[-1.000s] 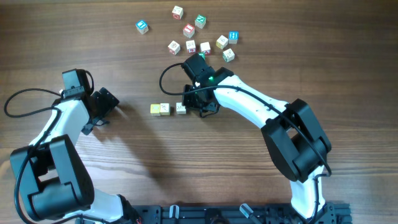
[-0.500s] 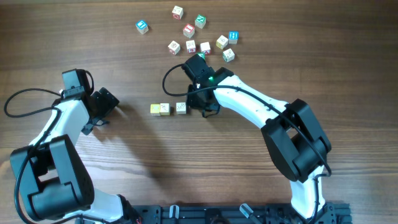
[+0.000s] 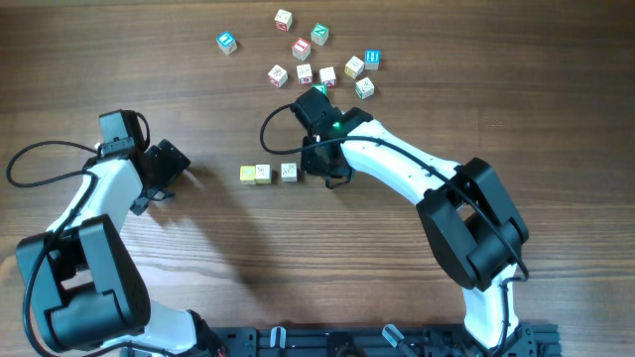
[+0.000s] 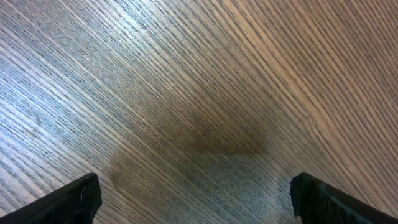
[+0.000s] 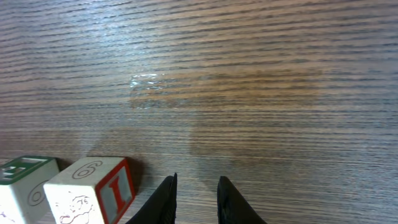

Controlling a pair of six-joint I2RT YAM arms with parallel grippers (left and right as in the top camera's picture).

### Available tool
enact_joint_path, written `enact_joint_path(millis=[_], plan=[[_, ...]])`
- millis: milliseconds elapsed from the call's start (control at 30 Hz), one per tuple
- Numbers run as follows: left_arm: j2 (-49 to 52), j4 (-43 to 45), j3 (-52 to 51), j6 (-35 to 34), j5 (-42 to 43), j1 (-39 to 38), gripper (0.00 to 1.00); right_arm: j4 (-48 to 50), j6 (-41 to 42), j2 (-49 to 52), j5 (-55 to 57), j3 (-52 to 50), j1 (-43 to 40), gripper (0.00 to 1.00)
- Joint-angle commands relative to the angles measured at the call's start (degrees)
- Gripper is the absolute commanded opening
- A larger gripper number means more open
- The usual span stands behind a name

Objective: Form a horizontal line

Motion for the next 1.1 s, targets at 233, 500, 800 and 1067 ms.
enact_joint_path(millis=[233, 500, 800, 1067], plan=[[0.4, 0.2, -0.3, -0.1, -0.5, 0.1, 1.0, 0.0, -1.0, -0.6, 0.5, -0.3, 0.3, 0.23], [0.4, 0.2, -0.3, -0.1, -0.5, 0.1, 1.0, 1.4, -1.0, -0.6, -2.0, -0.3, 0.3, 0.24], [0.4, 0.2, -0.3, -0.1, -0.5, 0.1, 1.0, 1.4, -1.0, -0.6, -2.0, -0.3, 0.3, 0.24], [0.4, 0.2, -0.3, -0.1, -0.5, 0.1, 1.0, 1.5, -1.0, -0.6, -1.9, -0.3, 0.3, 0.24]])
